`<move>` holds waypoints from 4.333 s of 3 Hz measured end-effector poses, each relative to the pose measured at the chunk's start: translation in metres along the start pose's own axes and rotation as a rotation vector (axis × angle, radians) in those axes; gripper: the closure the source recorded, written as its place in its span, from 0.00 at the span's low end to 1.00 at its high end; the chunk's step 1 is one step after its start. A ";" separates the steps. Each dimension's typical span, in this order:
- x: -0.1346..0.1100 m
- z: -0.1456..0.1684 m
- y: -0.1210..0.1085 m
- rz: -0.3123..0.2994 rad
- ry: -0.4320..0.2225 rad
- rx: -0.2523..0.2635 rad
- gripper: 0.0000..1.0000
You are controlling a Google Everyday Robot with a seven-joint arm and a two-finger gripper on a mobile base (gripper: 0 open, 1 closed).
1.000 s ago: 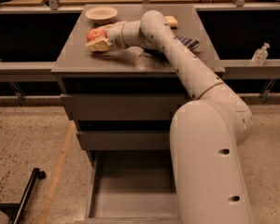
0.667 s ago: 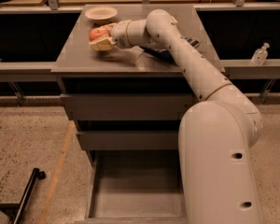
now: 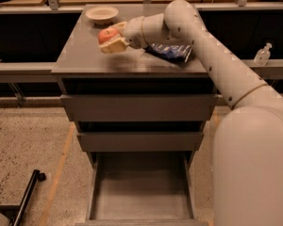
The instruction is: Place apple into bottom drawer
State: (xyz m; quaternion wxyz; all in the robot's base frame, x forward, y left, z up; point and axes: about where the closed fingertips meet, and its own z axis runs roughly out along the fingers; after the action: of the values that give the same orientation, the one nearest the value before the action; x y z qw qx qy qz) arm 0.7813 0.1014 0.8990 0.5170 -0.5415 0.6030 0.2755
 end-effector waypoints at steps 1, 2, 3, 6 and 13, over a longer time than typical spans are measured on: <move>0.007 -0.043 0.039 0.007 0.028 -0.065 1.00; 0.017 -0.098 0.074 0.045 0.068 -0.125 1.00; 0.045 -0.170 0.109 0.163 0.159 -0.139 1.00; 0.052 -0.184 0.122 0.157 0.212 -0.169 1.00; 0.300 -0.141 0.301 0.521 0.219 -0.055 1.00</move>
Offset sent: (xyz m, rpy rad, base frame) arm -0.1709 -0.1448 0.0005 -0.1177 0.1985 0.1301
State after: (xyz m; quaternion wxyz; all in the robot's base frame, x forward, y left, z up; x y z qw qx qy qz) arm 0.4897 -0.0562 0.5985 0.3455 -0.4086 0.7664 0.3554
